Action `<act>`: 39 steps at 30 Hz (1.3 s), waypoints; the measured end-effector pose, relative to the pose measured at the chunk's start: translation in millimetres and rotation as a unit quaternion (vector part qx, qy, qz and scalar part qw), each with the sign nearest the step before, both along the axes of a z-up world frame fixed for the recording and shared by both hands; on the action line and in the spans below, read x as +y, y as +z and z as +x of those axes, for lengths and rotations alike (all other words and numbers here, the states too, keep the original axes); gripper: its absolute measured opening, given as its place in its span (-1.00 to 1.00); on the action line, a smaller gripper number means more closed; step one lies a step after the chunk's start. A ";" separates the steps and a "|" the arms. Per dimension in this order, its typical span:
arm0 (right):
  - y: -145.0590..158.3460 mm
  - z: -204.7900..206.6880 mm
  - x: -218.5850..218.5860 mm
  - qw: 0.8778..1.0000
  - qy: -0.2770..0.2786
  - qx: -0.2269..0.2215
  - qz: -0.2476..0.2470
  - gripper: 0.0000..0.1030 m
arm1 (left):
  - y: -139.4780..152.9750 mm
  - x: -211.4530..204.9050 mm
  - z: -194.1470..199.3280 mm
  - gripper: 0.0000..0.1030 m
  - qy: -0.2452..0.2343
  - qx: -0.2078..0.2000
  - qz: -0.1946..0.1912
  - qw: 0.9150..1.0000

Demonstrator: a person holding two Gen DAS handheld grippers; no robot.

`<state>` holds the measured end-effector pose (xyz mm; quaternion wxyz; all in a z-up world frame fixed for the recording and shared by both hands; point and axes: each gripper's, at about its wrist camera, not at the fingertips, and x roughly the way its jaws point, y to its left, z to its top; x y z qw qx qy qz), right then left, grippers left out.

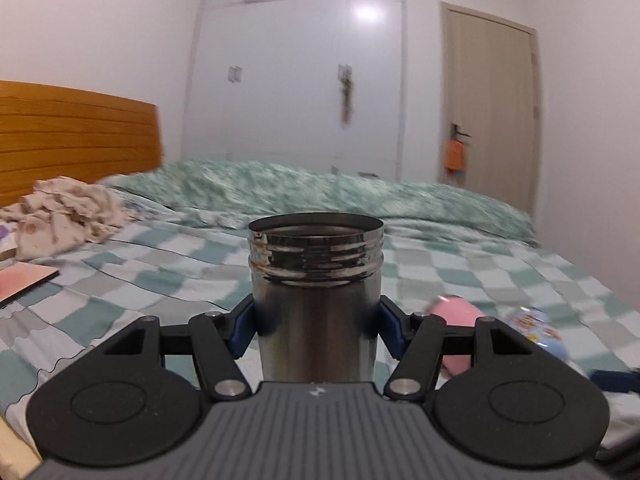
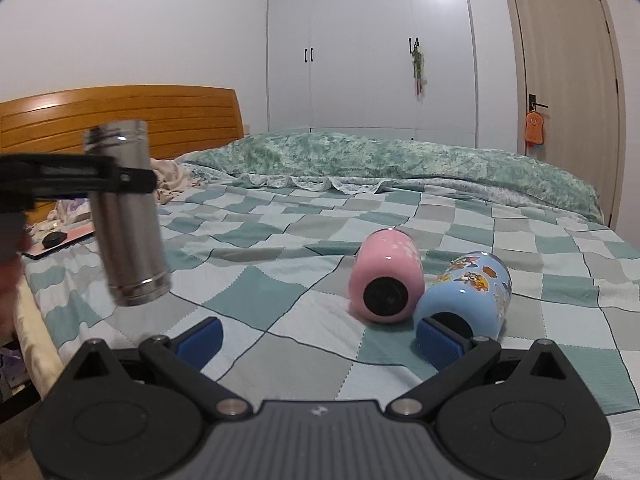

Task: Flip cup upright
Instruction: 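Lower the silver bottle upright onto the blanket and open the left gripper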

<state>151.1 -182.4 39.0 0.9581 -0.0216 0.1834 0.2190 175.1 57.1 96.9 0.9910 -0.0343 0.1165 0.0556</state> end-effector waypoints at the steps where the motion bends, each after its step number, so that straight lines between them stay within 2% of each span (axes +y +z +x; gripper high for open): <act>1: 0.0 0.1 1.5 1.000 -0.002 -0.001 -0.001 1.00 | -6.6 -0.8 5.1 0.22 0.013 0.001 0.003 1.000; 8: -3.7 0.1 4.5 1.000 -0.008 0.002 -0.005 1.00 | -58.8 8.1 14.1 0.22 0.035 0.007 0.005 0.999; 9: -4.2 -0.5 4.3 1.000 -0.009 0.003 -0.005 1.00 | -63.5 7.0 10.6 0.22 0.032 -0.008 0.014 0.999; 13: -5.8 -0.7 3.5 1.000 -0.011 0.002 -0.004 1.00 | -67.3 -2.6 4.7 0.22 0.024 -0.018 0.041 0.999; 20: -5.2 -7.8 1.9 1.000 -0.014 -0.001 0.002 1.00 | -72.7 -3.0 2.8 0.26 0.017 -0.012 0.045 0.999; 23: -1.6 -14.7 1.2 1.000 -0.015 -0.010 0.001 1.00 | -70.0 -5.3 -3.1 0.69 0.015 -0.025 0.059 0.998; 24: 0.0 -16.9 0.9 1.000 -0.016 -0.012 0.001 1.00 | -66.9 -6.2 -7.2 0.92 0.017 -0.034 0.064 0.997; 25: 1.8 -19.7 0.2 1.000 -0.017 -0.015 0.002 1.00 | -63.1 -6.8 -9.8 0.99 0.018 -0.043 0.065 0.997; 30: 14.2 -39.6 -3.8 0.999 -0.023 -0.032 0.005 1.00 | -35.5 -10.4 -33.2 1.00 0.019 -0.076 0.067 0.995; 35: 29.0 -65.6 -9.0 0.998 -0.030 -0.057 0.013 1.00 | -6.9 -11.1 -67.1 1.00 0.017 -0.094 0.041 0.995; 39: 33.3 -88.4 -13.9 0.996 -0.039 -0.071 0.022 1.00 | 2.2 -10.7 -96.0 1.00 0.001 -0.101 0.025 0.995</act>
